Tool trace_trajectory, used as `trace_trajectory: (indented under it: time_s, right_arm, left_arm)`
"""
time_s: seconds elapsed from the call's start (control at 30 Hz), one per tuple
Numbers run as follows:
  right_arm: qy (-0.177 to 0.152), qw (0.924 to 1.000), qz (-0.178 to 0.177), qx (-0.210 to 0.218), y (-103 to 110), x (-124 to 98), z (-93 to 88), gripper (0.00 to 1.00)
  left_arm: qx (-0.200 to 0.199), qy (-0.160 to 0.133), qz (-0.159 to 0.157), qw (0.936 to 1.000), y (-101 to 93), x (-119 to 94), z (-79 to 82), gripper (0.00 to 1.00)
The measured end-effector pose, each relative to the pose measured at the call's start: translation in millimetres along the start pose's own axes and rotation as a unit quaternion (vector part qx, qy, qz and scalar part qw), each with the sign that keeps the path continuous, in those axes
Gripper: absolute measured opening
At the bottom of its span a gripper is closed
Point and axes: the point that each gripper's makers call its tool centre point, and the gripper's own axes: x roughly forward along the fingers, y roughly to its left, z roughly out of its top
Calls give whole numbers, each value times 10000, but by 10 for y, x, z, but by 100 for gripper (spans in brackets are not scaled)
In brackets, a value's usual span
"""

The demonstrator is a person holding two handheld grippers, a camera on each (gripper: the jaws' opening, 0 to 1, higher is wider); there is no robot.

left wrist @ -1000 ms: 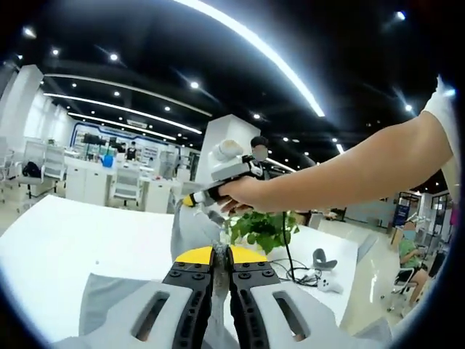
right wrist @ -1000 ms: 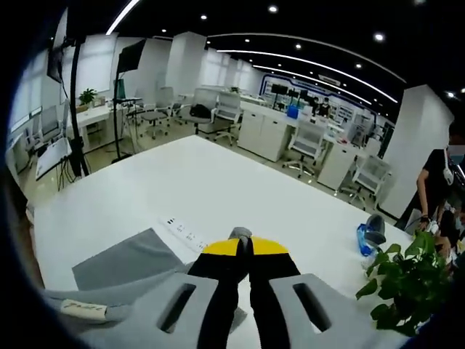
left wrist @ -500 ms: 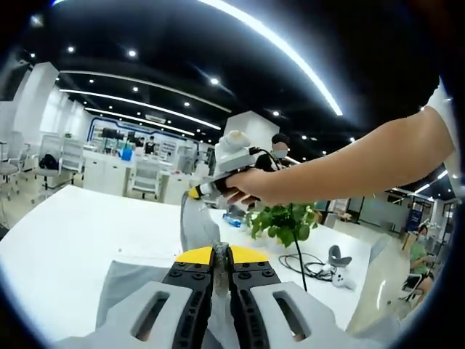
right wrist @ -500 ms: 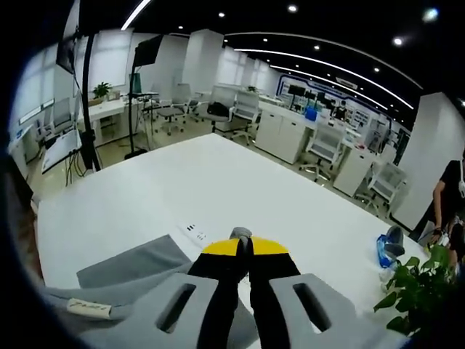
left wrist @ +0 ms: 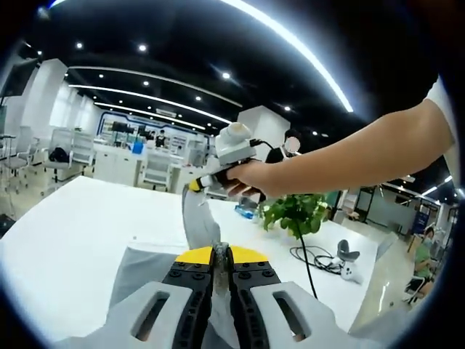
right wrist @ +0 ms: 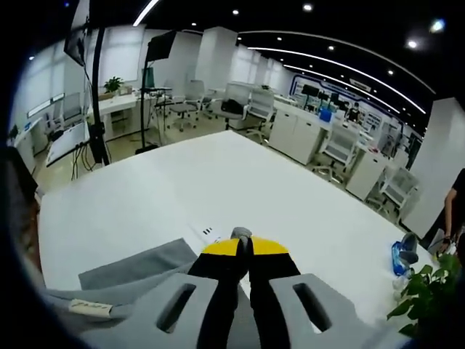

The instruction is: Fold the towel on the table until its edges align and the towel forms a compact rectangular stack.

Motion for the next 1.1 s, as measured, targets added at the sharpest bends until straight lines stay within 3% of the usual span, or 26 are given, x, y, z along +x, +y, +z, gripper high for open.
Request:
trace_trajectory:
  time_s: [0.43,1.1]
  right_arm:
    - [83,9996,245,-94,276,371,-55,1]
    - [230,9981,522,-249,747,700,-201,1]
  left_arm:
    - [-146,150,260,9994,266,-88,-224,7]
    - [-348,408,591,9968,674,-148,-578,7]
